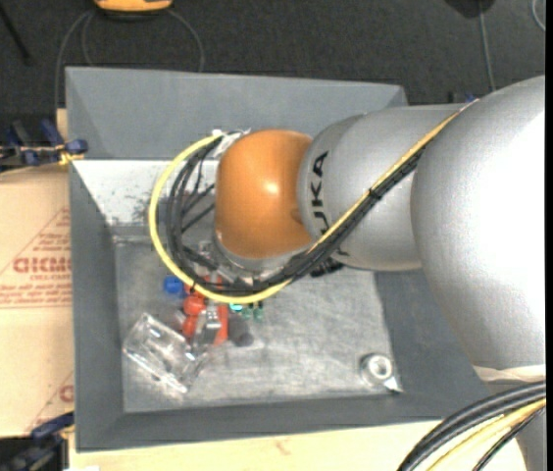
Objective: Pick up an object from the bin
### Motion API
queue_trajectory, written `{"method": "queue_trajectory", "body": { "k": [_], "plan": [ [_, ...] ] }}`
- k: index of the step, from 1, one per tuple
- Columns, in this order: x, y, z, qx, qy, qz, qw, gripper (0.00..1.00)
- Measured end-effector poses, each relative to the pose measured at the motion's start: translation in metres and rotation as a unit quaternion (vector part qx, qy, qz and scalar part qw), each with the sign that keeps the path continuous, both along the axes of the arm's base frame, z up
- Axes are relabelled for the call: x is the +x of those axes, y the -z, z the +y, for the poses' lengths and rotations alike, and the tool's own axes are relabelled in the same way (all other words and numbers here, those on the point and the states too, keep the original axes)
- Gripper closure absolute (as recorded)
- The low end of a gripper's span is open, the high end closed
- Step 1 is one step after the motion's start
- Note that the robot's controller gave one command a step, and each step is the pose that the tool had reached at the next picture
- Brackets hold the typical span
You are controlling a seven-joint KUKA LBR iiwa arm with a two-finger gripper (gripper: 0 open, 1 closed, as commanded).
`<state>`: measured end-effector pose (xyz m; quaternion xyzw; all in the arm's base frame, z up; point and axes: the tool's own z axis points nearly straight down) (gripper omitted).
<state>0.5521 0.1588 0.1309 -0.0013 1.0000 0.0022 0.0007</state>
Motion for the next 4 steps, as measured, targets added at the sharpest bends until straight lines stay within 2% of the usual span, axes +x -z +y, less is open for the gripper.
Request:
{"method": "queue_trajectory", "body": {
  "k": [1, 2, 3, 4],
  "plan": [
    [0.019, 0.035, -0.028, -0.001, 0.011, -0.0024, 0.9999, 0.00],
    [0.019, 0.038, -0.029, 0.000, 0.013, -0.0002, 0.9999, 1.00],
    [0.041, -0.096, -0.042, 0.000, 0.026, -0.0055, 0.9997, 1.00],
    [0.057, 0.022, -0.042, -0.003, -0.048, 0.0018, 0.9988, 1.00]
  ]
}}
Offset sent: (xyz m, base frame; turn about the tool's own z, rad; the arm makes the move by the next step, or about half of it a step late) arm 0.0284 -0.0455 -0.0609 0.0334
